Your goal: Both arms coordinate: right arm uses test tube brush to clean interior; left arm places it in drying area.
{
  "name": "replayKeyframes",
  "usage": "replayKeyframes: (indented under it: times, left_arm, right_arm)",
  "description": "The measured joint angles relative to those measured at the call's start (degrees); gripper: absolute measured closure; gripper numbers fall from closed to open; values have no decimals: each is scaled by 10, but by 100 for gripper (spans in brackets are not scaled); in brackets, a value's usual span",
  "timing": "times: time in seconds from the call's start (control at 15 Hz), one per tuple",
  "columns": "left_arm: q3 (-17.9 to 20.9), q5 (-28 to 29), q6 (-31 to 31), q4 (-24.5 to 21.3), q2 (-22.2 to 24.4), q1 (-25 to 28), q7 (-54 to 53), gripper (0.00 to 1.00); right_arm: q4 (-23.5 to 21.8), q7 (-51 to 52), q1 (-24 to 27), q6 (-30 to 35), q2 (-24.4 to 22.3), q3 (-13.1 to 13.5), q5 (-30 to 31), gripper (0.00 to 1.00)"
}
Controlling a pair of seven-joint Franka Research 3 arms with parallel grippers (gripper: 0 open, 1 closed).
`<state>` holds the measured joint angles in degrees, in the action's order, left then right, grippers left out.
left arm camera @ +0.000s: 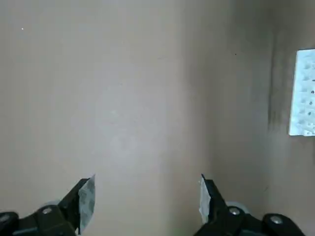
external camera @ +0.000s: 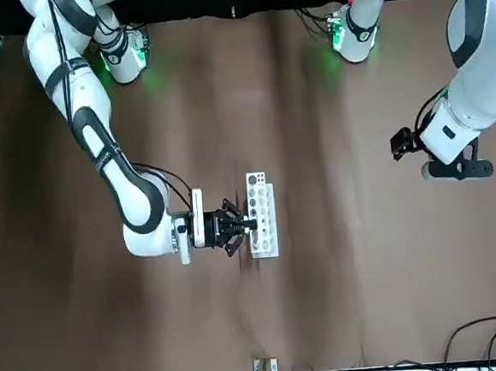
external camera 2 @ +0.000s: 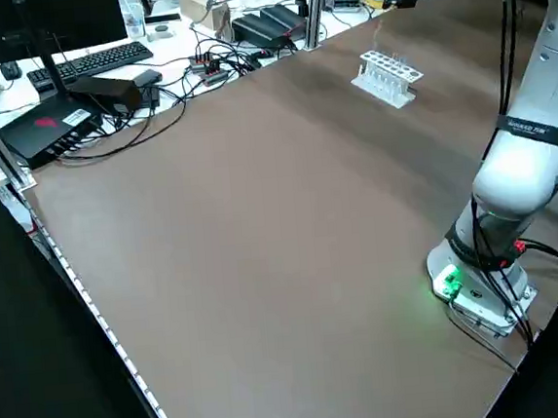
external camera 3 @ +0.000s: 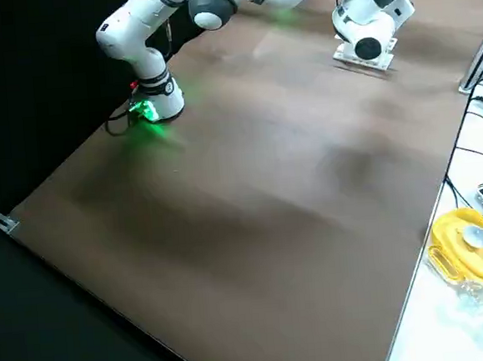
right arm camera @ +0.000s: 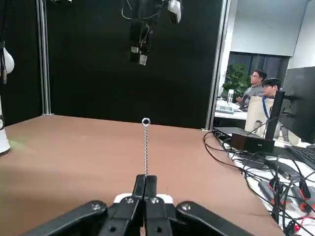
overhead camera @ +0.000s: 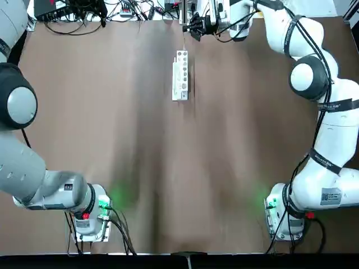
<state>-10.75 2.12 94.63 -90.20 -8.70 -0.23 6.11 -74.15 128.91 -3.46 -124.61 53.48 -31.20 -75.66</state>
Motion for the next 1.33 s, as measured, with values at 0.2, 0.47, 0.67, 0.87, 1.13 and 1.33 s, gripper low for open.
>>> replayKeyframes:
  times: [0.2, 0.47, 0.67, 0.87, 1.13, 1.33]
  left_arm:
    - [0, 0, 0, 0, -2, 0, 0, 1]
    - [0, 0, 0, 0, -2, -1, 0, 1]
    - [0, 0, 1, 0, -2, -2, 0, 1]
    - [0, 0, 6, 0, -2, -2, 0, 1]
    - [0, 0, 7, 0, -4, -2, 0, 1]
    - [-2, 0, 6, 2, -2, -1, -5, 1]
  right_arm:
    - [0, 0, 0, 0, 3, 1, -5, 98]
    - [0, 0, -1, 0, 10, 0, -6, 98]
    - [0, 0, -1, 0, 13, 0, -6, 98]
    - [0, 0, -1, 0, 13, 1, -6, 98]
    - [0, 0, -1, 0, 17, 6, -6, 98]
    - [0, 0, -1, 0, 18, 6, -7, 98]
